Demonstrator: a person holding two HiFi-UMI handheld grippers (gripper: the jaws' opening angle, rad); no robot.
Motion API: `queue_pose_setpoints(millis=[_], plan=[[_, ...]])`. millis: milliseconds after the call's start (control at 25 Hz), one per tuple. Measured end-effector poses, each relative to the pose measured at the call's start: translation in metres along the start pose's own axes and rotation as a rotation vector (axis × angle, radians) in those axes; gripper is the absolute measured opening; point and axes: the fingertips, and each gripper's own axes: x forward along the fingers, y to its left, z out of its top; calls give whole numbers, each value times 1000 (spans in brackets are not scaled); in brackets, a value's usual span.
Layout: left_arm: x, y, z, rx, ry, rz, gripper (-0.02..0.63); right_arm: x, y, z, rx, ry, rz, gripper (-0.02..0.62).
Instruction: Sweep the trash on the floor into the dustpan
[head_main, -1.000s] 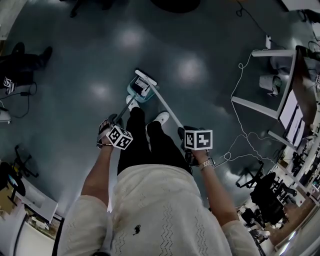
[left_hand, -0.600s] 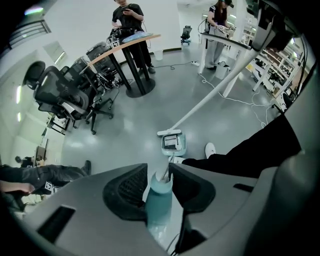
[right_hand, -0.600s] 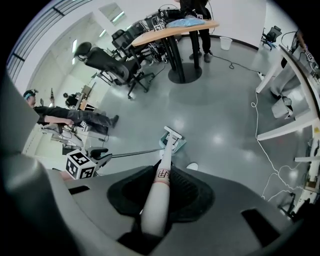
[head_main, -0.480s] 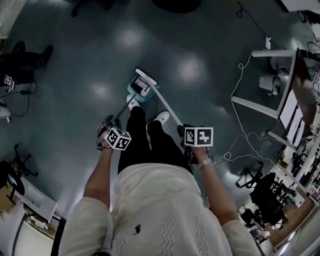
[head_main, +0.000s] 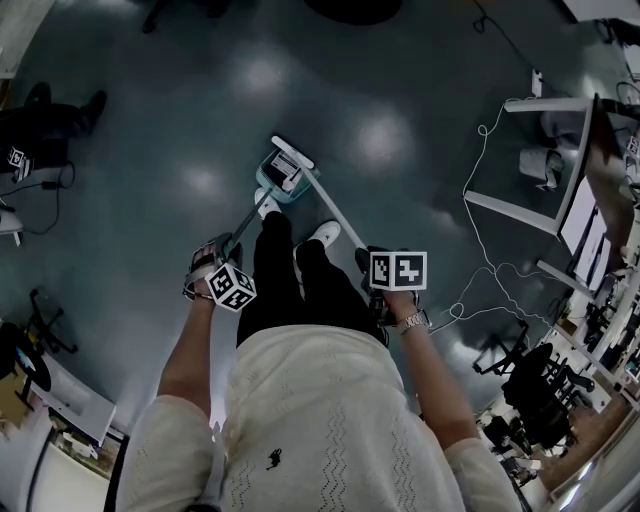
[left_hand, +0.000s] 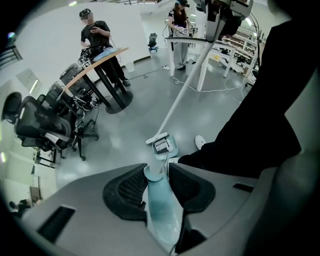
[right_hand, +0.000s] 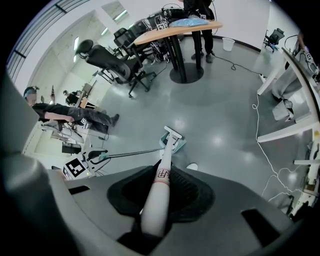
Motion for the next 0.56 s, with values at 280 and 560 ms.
queue_pose_setpoints(millis=[280,560], plan=[[10,-1,-18,-37,53,-24,121,3,4,-1,5,-3,-2,118],[13,-1,-13,-8,65,-52,120,2,7,-1,11,-4,-6,118]])
